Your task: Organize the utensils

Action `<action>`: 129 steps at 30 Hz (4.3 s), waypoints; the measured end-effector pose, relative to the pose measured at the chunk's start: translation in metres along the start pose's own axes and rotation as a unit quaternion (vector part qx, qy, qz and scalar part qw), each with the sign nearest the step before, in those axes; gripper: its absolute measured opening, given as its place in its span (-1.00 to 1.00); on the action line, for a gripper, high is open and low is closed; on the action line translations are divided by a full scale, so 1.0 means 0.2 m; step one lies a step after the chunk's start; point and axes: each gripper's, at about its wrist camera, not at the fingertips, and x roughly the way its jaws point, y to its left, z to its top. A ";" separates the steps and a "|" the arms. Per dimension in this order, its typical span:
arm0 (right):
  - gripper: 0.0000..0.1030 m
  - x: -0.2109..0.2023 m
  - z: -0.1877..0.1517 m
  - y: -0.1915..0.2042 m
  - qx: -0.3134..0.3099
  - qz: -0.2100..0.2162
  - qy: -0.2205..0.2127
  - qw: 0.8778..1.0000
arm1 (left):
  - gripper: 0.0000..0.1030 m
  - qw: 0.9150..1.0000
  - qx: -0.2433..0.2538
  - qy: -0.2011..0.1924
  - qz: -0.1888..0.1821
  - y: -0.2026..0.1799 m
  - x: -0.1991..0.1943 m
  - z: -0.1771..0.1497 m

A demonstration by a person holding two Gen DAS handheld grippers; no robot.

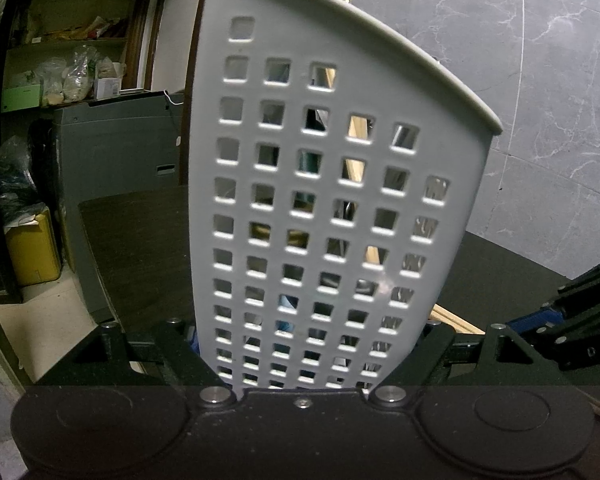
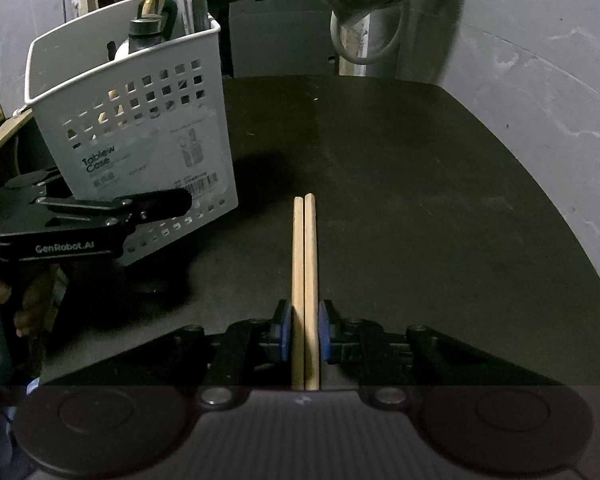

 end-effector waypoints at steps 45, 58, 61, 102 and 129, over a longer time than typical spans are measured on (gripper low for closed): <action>-0.70 0.08 0.14 0.01 0.004 -0.003 0.033 0.999 | 0.62 1.000 0.000 0.000 -0.001 0.00 0.00 0.00; -0.70 0.13 0.17 0.05 -0.002 0.011 0.028 1.000 | 0.62 1.000 -0.001 0.000 -0.002 0.00 0.01 0.00; -0.69 0.13 0.19 0.05 -0.005 0.012 0.032 0.999 | 0.62 1.000 -0.001 0.000 -0.002 0.00 0.01 0.00; -0.73 0.00 0.06 -0.23 0.168 0.118 -0.148 0.967 | 0.62 1.000 -0.004 -0.003 -0.005 0.02 0.00 -0.01; -0.72 -0.35 0.09 -0.26 0.197 0.180 -0.401 0.876 | 0.62 1.000 -0.003 -0.003 -0.005 0.01 0.00 -0.01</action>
